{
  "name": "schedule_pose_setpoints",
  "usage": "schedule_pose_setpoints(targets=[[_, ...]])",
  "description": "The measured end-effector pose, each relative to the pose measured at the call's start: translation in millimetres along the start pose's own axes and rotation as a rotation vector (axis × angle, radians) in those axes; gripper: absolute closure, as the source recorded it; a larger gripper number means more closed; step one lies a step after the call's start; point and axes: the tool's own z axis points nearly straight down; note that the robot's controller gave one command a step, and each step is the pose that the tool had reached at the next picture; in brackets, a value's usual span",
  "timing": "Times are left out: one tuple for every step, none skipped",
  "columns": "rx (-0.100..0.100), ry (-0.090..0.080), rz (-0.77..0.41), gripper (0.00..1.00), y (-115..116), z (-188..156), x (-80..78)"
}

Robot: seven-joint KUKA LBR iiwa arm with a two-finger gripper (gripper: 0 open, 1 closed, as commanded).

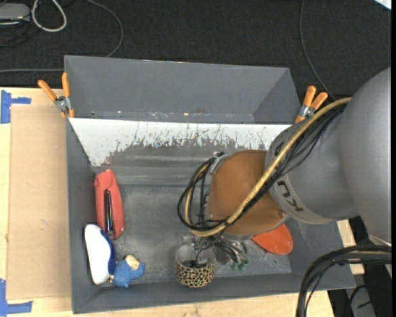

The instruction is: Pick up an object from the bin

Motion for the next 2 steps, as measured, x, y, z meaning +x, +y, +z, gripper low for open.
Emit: schedule_pose_setpoints(targets=[[0.0,0.0,0.002,1.0,0,-18,-0.2],[0.0,0.001,0.003,1.0,1,-34,0.1]])
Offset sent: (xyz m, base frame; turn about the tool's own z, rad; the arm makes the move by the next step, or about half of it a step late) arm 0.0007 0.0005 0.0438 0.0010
